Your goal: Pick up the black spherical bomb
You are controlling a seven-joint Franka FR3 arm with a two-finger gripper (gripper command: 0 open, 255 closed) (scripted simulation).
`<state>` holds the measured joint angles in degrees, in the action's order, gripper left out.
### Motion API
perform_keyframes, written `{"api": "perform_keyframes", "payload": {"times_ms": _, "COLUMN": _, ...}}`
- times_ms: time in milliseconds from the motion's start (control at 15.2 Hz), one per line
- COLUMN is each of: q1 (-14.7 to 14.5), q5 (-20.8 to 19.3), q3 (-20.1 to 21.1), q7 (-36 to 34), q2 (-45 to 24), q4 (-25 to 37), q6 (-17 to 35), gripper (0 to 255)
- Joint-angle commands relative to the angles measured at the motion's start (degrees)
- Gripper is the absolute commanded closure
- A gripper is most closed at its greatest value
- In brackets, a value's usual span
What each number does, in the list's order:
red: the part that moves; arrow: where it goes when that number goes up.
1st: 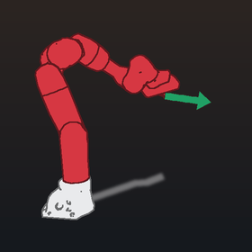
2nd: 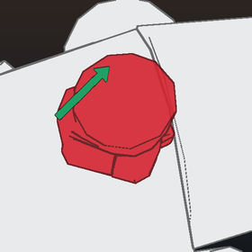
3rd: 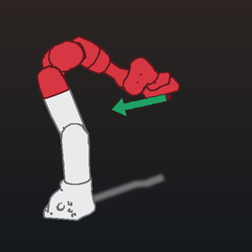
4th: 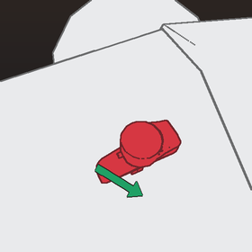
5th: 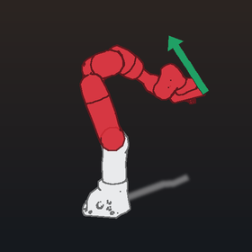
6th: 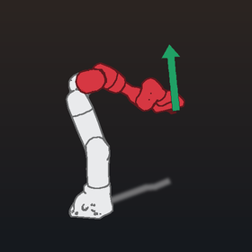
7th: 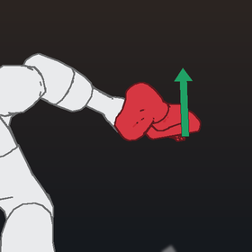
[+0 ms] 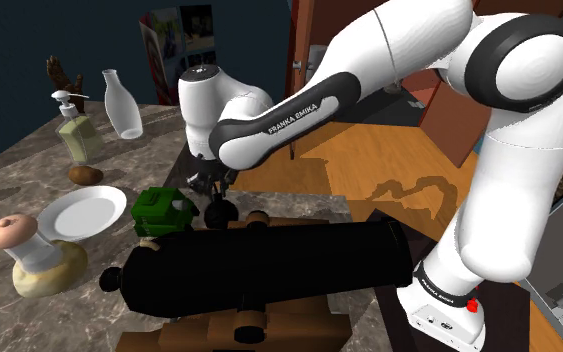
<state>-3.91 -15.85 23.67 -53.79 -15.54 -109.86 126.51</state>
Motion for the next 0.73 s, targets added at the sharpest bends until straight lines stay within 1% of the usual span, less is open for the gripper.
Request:
{"api": "perform_keyframes", "payload": {"times_ms": 0, "q1": 0.2, "q5": 0.5, "q3": 0.1, "q7": 0.5, "q2": 0.7, "q4": 0.7, "q6": -1.2, "gripper": 255}}
{"api": "perform_keyframes", "payload": {"times_ms": 528, "q1": 0.5, "q5": 2.4, "q3": 0.7, "q7": 2.2, "q2": 3.2, "q4": 3.8, "q6": -6.5, "gripper": 255}}
{"api": "perform_keyframes", "payload": {"times_ms": 660, "q1": 0.5, "q5": 2.5, "q3": 0.7, "q7": 2.3, "q2": 3.2, "q4": 3.8, "q6": -6.6, "gripper": 255}}
